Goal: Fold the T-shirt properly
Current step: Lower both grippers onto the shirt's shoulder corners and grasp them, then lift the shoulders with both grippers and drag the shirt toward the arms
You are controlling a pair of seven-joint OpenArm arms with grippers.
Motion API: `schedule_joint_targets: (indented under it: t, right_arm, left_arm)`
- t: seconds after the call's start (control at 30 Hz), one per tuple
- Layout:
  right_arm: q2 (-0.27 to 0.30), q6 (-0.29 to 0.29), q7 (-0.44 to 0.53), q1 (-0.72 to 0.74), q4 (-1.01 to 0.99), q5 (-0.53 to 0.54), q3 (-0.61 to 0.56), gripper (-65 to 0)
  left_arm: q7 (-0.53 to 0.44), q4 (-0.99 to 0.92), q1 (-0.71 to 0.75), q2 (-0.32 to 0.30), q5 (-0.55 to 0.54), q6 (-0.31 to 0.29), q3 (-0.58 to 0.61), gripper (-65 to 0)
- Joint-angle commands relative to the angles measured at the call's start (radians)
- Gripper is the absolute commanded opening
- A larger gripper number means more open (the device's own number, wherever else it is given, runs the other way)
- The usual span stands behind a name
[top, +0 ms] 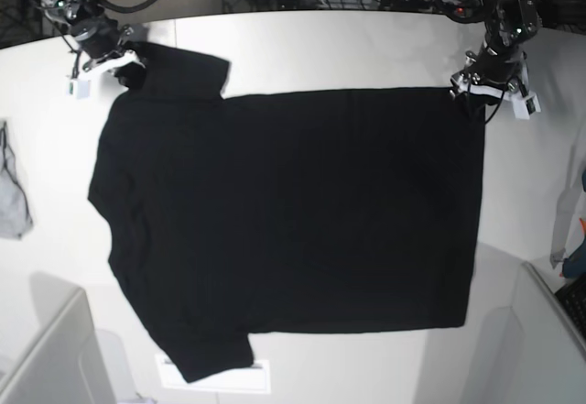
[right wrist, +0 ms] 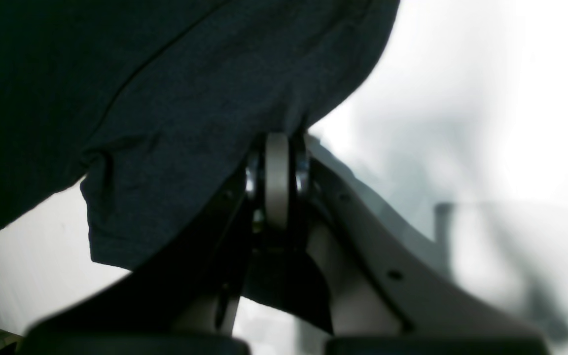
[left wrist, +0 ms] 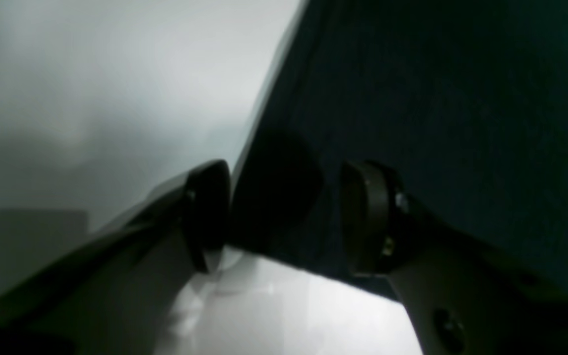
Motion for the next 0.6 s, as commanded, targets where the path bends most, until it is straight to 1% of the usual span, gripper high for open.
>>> schedule_joint_targets:
  t: [0.0, 0.03, 0.07, 0.17, 0.2, 0.37, 0.47, 0.57]
  right_arm:
    - [0.008, -0.003, -0.023, -0.005, 0.007, -0.032, 0.001, -65.0]
    - [0.008, -0.003, -0.023, -0.005, 0.007, -0.032, 0.001, -65.0]
    - [0.008, -0.003, -0.023, -0.005, 0.007, -0.032, 0.001, -65.0]
    - [0.008, -0.003, -0.021, -0.005, 0.008, -0.032, 0.001, -65.0]
    - [0.008, -0.003, -0.021, -0.005, 0.008, -0.032, 0.001, -65.0]
    - [0.006, -0.003, -0.018, -0.027, 0.056, -0.031, 0.004, -65.0]
    - [0.0, -0.003, -0.018, -0.059, 0.128, -0.031, 0.004, -65.0]
    - [-0.002, -0.003, -0.018, -0.097, 0.179, -0.031, 0.004, -65.0]
  left_arm:
    - [0.044, -0.006, 0.011, -0.002, -0.001, 0.012, 0.004, -31.3]
    - [0.044, -0.007, 0.011, -0.002, -0.001, 0.012, 0.004, -33.7]
    - [0.044, -0.007, 0.011, -0.002, -0.001, 0.012, 0.003, -37.7]
    - [0.044, -0.007, 0.009, -0.004, -0.001, 0.012, -0.005, -59.9]
    - [0.044, -0.006, 0.008, -0.004, -0.001, 0.012, -0.005, -65.0]
    - [0.044, 0.031, 0.015, -0.01, 0.002, 0.012, -0.006, -65.0]
    - [0.044, 0.106, 0.066, -0.042, 0.002, 0.012, -0.006, -65.0]
    - [0.044, 0.189, 0.124, -0.045, 0.002, 0.012, -0.033, -65.0]
